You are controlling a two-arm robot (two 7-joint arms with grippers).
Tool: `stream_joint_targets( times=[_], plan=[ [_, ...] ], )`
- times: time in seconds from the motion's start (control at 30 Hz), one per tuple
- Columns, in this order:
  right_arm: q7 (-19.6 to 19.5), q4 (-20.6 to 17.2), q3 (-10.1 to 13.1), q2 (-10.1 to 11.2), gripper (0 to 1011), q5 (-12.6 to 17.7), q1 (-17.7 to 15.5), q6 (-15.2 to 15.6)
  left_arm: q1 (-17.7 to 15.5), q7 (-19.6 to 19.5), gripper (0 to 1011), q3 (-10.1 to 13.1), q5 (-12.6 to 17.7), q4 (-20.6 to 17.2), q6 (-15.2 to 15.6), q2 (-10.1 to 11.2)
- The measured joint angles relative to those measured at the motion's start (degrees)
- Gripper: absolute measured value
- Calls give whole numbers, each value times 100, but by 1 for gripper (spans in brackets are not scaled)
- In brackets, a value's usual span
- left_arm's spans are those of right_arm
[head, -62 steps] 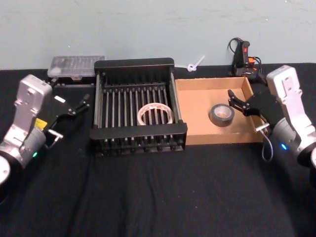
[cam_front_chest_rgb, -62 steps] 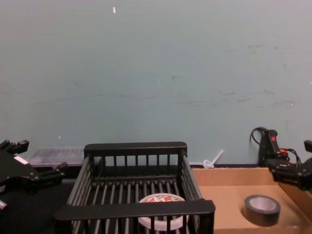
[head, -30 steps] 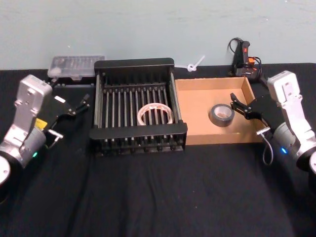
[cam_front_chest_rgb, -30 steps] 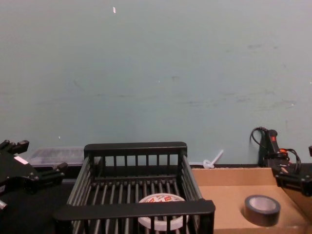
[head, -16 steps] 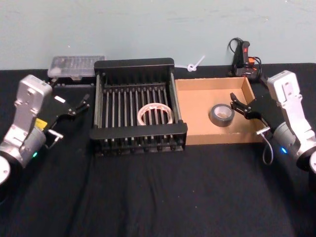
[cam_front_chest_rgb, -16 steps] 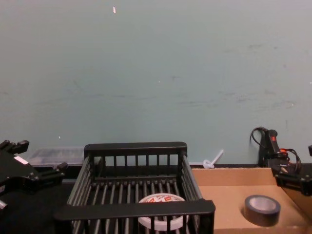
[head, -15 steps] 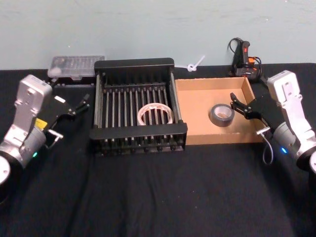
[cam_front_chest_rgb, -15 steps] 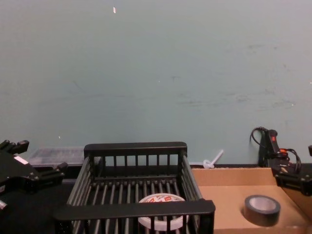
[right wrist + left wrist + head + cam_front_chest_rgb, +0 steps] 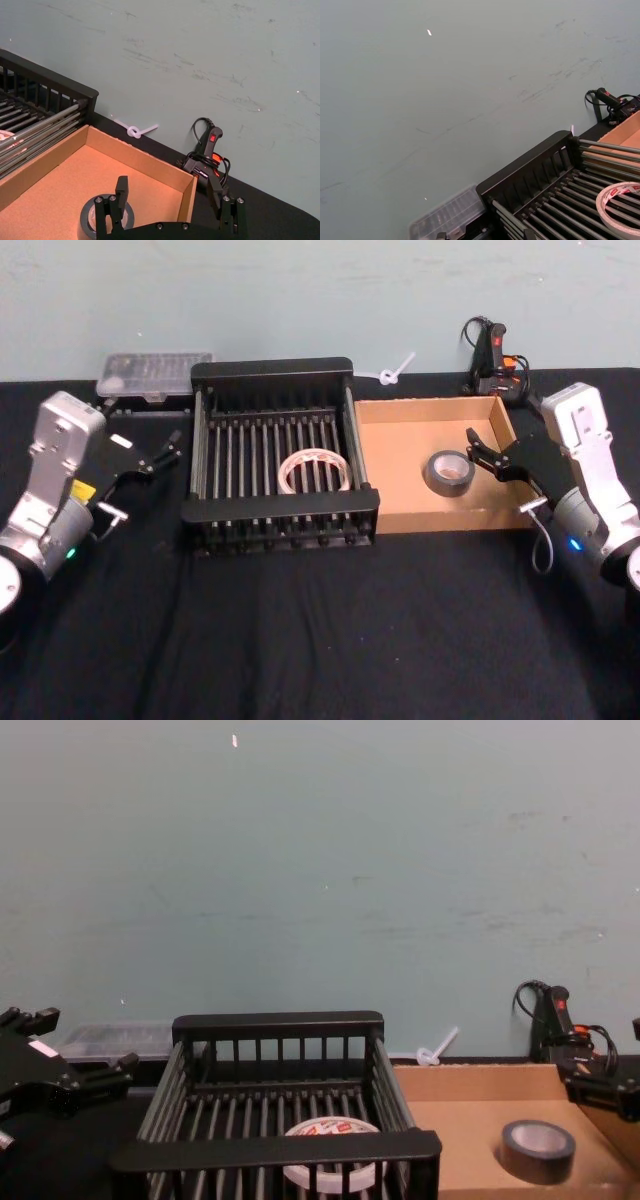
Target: Pick up the white tape and place it into the black box , Pick up the silver tape and place it into the brown box.
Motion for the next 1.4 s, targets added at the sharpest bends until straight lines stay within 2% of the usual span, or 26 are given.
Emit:
stream_joint_targets(
  times=[1.4],
  plan=[
    [0,0,0,0,1002,1,0,0,0,0,1001,0,0,0,0,0]
  ],
)
